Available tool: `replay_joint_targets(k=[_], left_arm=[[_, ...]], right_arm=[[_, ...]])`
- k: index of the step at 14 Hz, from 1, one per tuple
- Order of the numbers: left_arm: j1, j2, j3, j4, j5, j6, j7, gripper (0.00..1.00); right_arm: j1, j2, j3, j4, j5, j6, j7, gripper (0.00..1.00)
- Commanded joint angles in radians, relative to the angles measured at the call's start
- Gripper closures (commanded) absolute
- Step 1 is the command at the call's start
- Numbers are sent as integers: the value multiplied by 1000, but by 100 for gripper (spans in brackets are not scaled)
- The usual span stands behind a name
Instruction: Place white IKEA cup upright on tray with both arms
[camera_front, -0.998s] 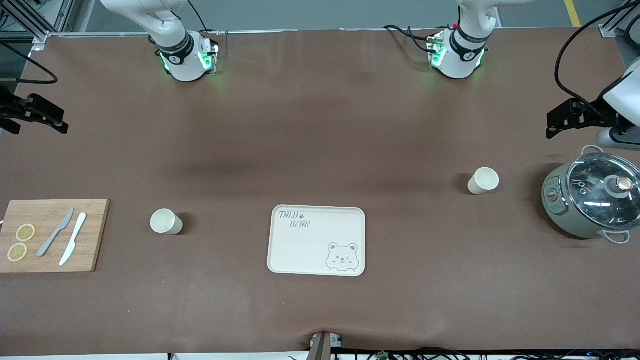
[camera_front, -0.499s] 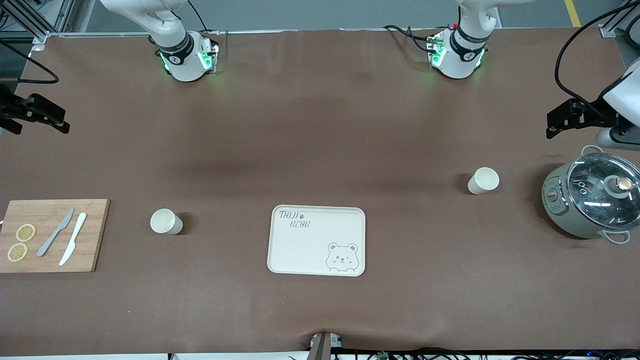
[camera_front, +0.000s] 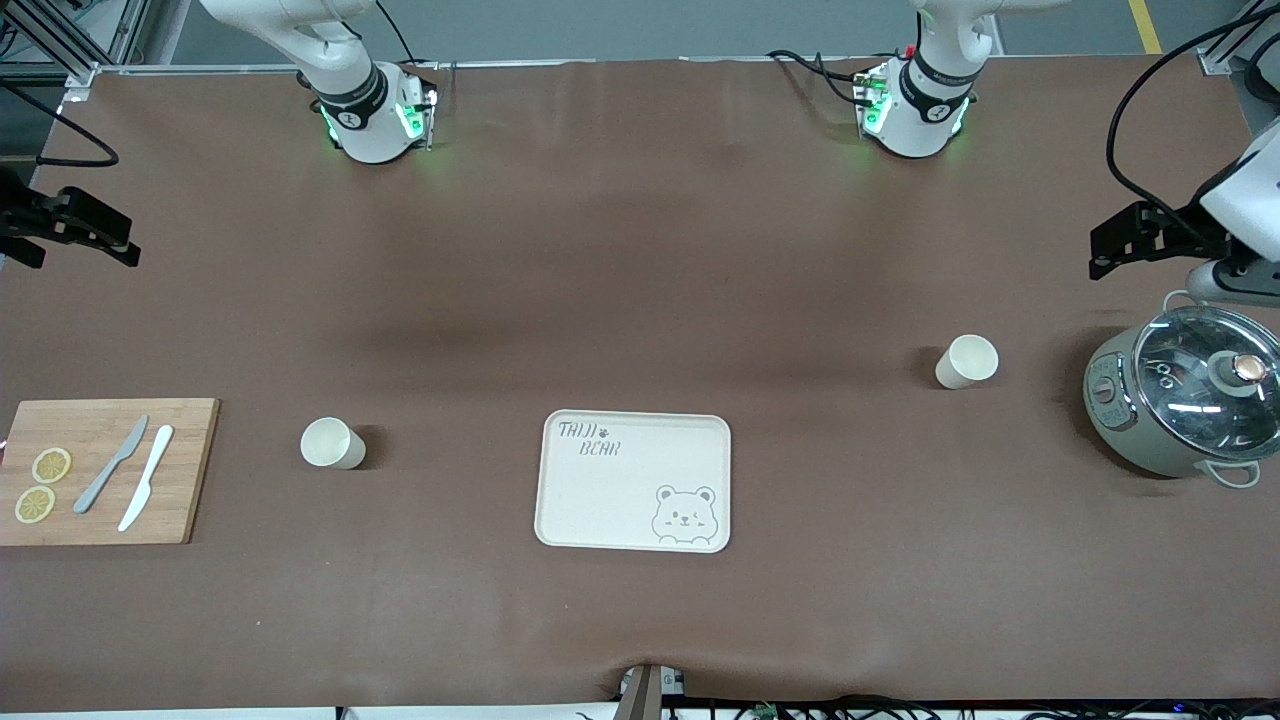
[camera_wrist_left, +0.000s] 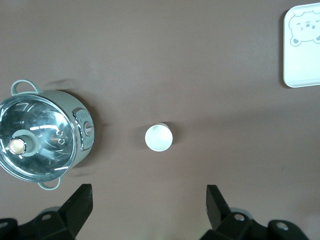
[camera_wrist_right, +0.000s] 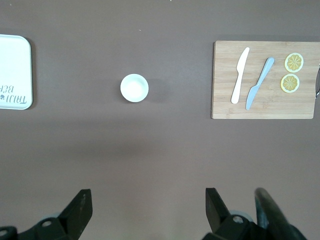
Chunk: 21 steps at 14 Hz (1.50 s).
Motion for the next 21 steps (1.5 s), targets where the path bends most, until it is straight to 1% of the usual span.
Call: replay_joint_targets(k=[1, 3, 6, 9, 13, 15, 16, 21], left_arm=[[4, -29, -6, -139, -7, 105, -21, 0], [5, -52, -22, -223, -7, 164, -20, 0], [7, -62, -35, -308, -7, 214, -9, 0], [7, -120, -40, -462, -9, 351, -17, 0], [5, -123, -42, -544, -7, 426, -23, 0], [10, -160, -42, -645, -18, 525, -23, 0], [11, -169, -42, -685, -42, 570, -23, 0], [11, -163, -40, -786, -52, 702, -24, 0]], right_arm=[[11, -4, -5, 1, 12, -7, 14, 0], [11, -4, -5, 1, 12, -7, 14, 0], [12, -3, -5, 1, 10, -6, 15, 0], [12, -4, -5, -1, 10, -6, 14, 0], [11, -3, -5, -7, 10, -3, 14, 0], [11, -3, -7, -7, 10, -3, 14, 0], [11, -3, -5, -7, 10, -3, 14, 0], [11, -3, -5, -7, 7, -1, 14, 0]])
